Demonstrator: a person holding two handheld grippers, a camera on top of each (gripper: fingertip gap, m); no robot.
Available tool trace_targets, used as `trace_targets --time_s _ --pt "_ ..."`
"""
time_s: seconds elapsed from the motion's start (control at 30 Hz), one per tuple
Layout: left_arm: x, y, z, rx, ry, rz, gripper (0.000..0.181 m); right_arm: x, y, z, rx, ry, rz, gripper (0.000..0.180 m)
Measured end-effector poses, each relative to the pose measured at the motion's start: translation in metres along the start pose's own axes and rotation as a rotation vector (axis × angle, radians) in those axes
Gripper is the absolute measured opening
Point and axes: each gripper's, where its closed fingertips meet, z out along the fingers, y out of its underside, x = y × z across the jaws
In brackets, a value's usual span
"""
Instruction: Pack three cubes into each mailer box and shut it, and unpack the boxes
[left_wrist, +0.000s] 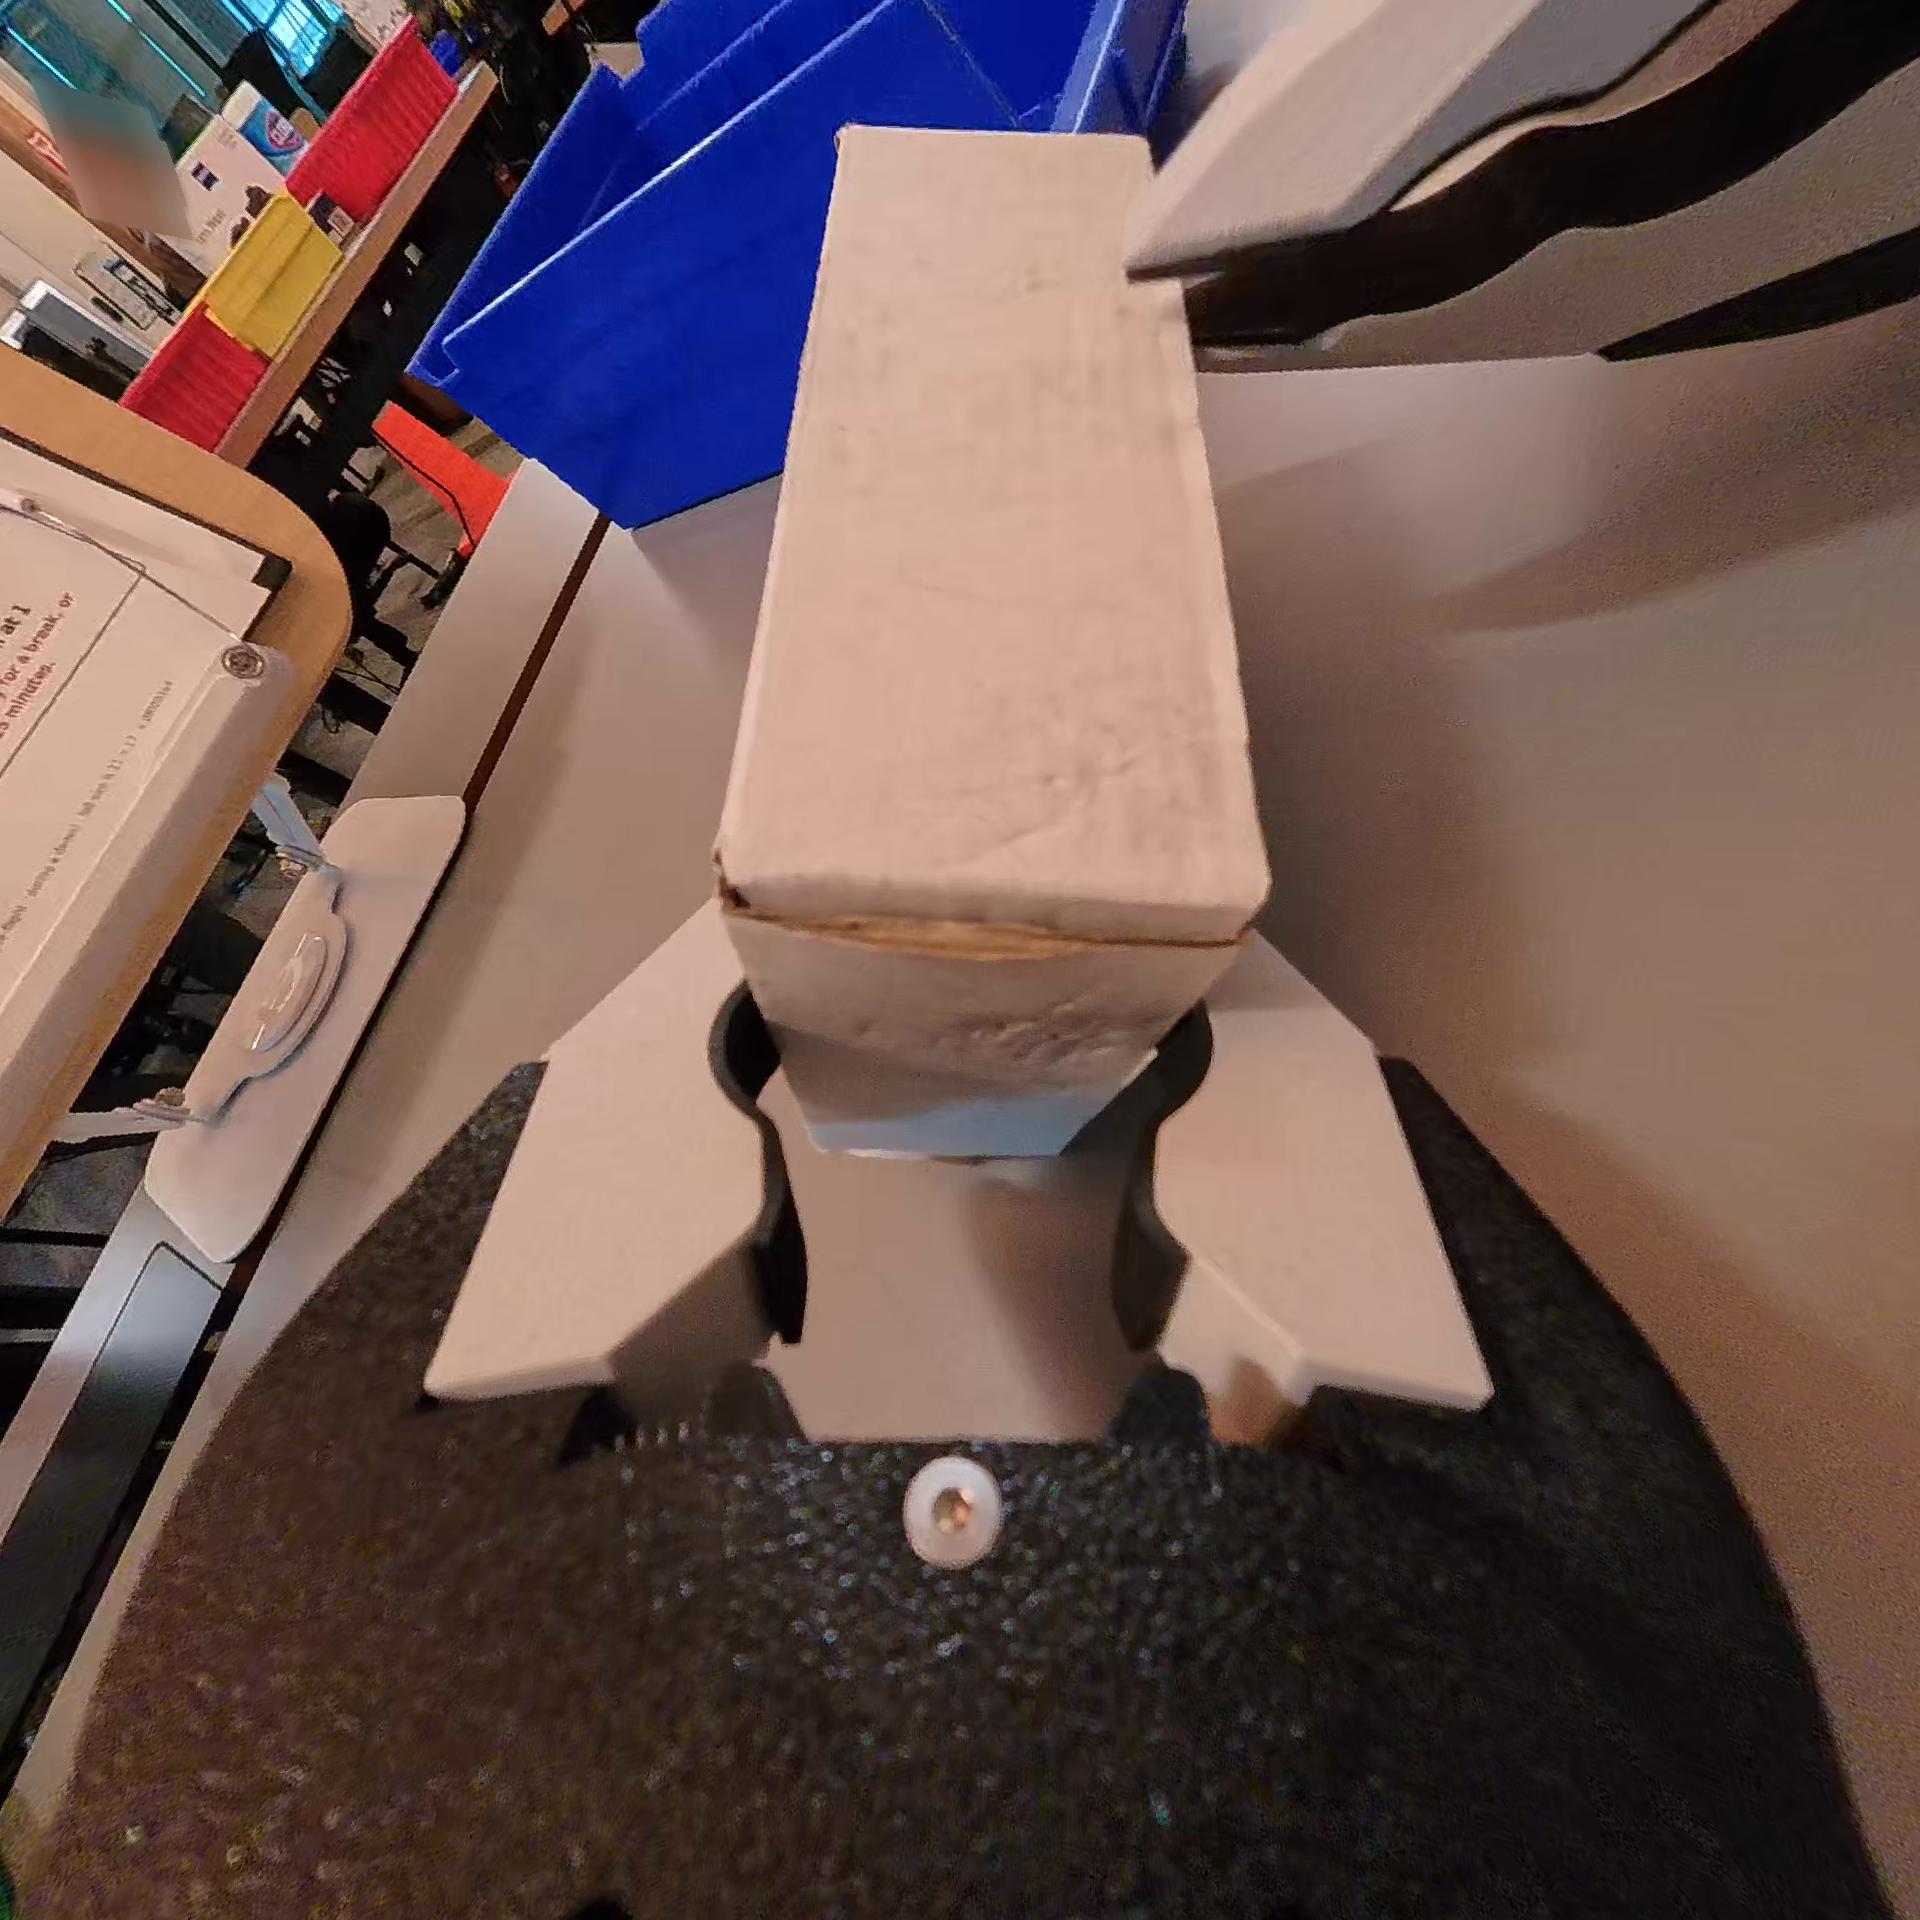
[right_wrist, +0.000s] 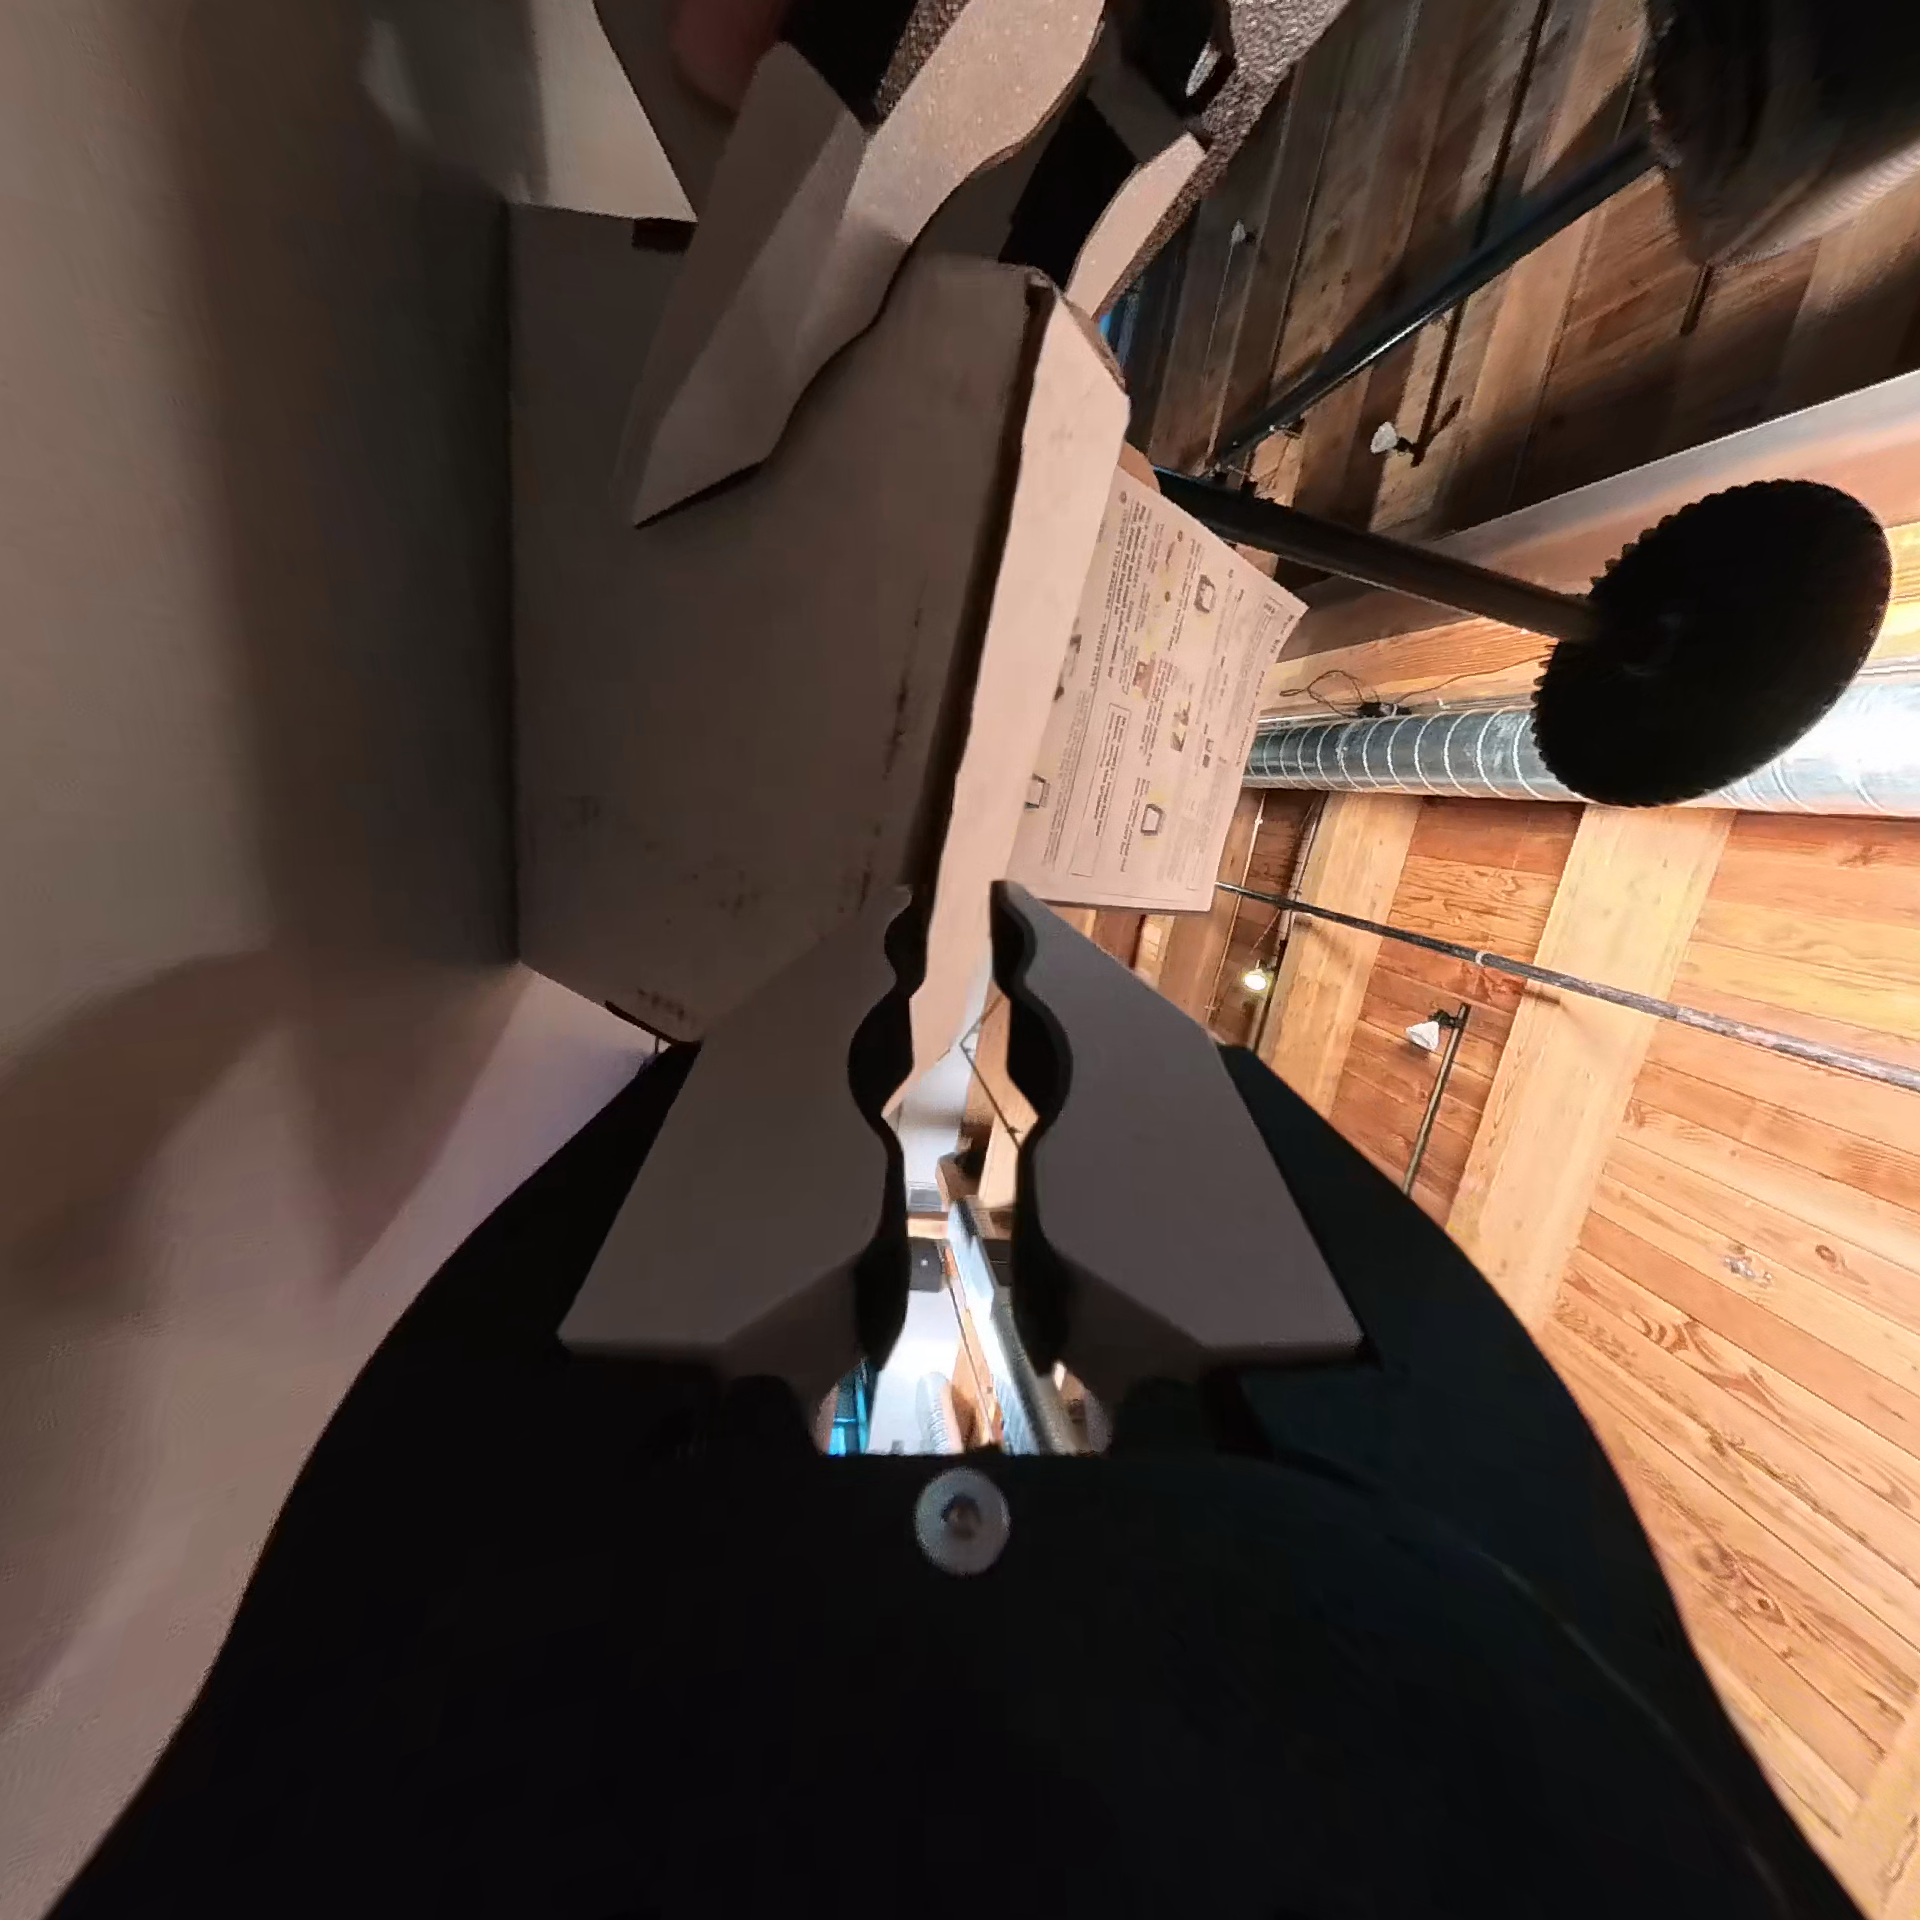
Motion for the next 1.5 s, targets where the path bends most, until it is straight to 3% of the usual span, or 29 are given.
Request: trace_targets --time_s 0.07,0.27,0.37,0.47,0.53,0.63,0.83,0.97,1.1,1.27,1.37,1.47,1.5 --pt "0.000 0.001 0.000 -0.014 0.000 0.000 0.071 -0.003 0.000 0.001 0.008 -0.013 0.004 0.000" --pt "-0.002 0.001 0.003 -0.046 -0.025 0.016 0.070 -0.001 0.004 0.001 0.021 -0.042 0.203 0.000" --pt "-0.001 0.002 0.003 -0.043 -0.001 0.027 0.070 0.003 0.001 -0.001 0.019 -0.020 0.173 0.000" --pt "0.000 0.002 0.005 -0.068 0.019 0.055 0.070 0.008 -0.002 -0.002 0.045 0.068 0.028 0.017" --pt "0.000 0.001 0.006 -0.052 0.032 0.059 0.070 0.002 -0.003 -0.001 0.072 0.012 0.007 0.002" --pt "0.000 0.002 0.005 -0.049 0.037 0.063 0.070 0.003 -0.004 -0.001 0.084 -0.013 0.045 0.001" --pt "0.000 0.005 0.004 -0.080 0.021 0.077 0.070 0.012 -0.005 -0.004 0.093 -0.099 0.232 0.001" --pt "0.002 0.004 0.007 -0.092 0.015 0.113 0.071 0.040 0.006 -0.003 0.052 -0.035 0.395 0.002" --pt "0.001 0.002 0.008 -0.058 0.025 0.081 0.070 0.029 0.003 -0.005 0.068 -0.107 0.224 0.000" --pt "0.003 0.001 0.009 -0.014 -0.002 0.175 0.070 0.024 -0.002 -0.016 0.091 -0.128 0.101 0.000" --pt "0.002 0.004 0.007 0.034 -0.060 0.292 0.071 0.025 -0.008 -0.023 0.089 -0.240 0.188 0.000" --pt "0.002 0.004 0.002 0.079 -0.094 0.291 0.073 0.029 -0.015 -0.025 0.057 -0.374 0.295 0.000" --pt "0.000 0.003 -0.003 0.098 -0.121 0.257 0.083 0.032 -0.015 -0.024 0.043 -0.382 0.293 0.000"
